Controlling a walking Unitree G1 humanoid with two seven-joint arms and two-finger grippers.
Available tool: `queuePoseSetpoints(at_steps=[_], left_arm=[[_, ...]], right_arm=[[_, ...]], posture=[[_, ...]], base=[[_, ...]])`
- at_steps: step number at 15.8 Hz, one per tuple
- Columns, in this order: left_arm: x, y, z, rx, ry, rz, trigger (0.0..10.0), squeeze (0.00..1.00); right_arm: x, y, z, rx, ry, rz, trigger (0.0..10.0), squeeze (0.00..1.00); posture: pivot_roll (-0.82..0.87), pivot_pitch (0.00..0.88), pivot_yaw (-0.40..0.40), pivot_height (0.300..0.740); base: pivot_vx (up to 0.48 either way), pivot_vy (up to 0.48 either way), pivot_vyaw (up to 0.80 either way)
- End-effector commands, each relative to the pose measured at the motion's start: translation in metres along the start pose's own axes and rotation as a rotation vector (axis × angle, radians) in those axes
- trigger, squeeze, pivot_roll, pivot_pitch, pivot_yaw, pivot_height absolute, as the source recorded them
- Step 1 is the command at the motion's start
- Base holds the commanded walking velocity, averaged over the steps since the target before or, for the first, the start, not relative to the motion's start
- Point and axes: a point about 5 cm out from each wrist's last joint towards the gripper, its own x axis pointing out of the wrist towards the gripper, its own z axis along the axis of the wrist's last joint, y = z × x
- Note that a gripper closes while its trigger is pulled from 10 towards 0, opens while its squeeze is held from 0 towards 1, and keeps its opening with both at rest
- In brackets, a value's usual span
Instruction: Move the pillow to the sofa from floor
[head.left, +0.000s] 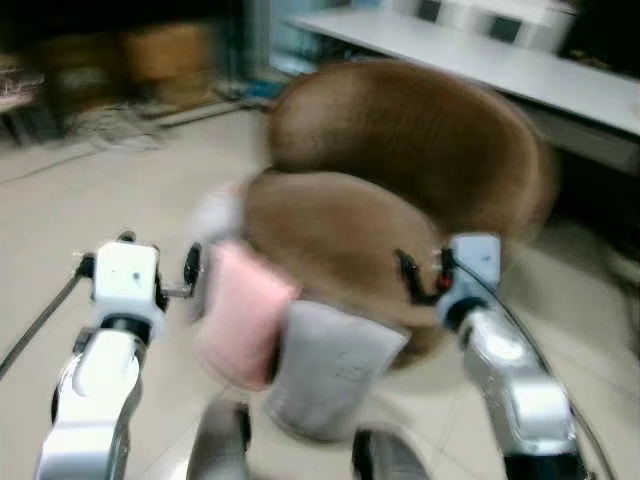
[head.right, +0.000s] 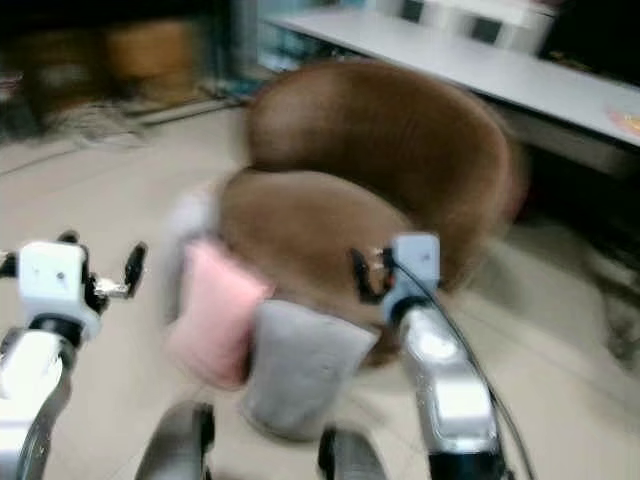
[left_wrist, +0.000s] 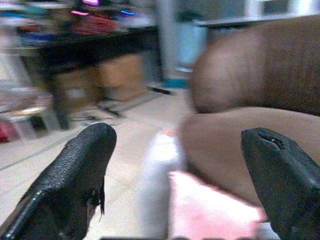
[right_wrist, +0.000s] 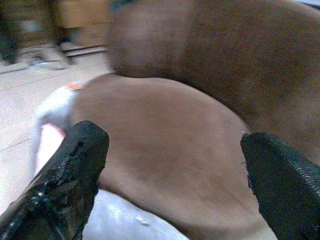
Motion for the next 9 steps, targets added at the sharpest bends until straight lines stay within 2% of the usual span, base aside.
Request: queuePoseSetpoints(at_steps=[1,6,9], left_arm=[[0.0005,0.0006,-0.0034,0.003,0.025,0.007,10.0,0.0],[0.0015,0.0032,-0.0023,-0.013,0.014,0.012,10.0,0.0],[0.0022,0.0026,-0.0029,0.002,0.019,0.002,10.0,0.0]], right_arm=[[-0.0012,0.0031,-0.0044,0.012,0.017,0.013,10.0,1.0],[0.0017,0.0047,-0.0028,0.005,0.01,0.016,10.0,1.0],[0.0032,0.0051,-0.0033,-0.004,0.013,0.012,10.0,1.0]], posture=[[0.0,0.0,-0.091,0.61],[0.0,0.0,-0.091,0.61],[0.01,0.0,-0.092,0.61]], base=[[0.0,0.0,0.0],[0.0,0.0,0.0],[0.246,0.0,0.0]])
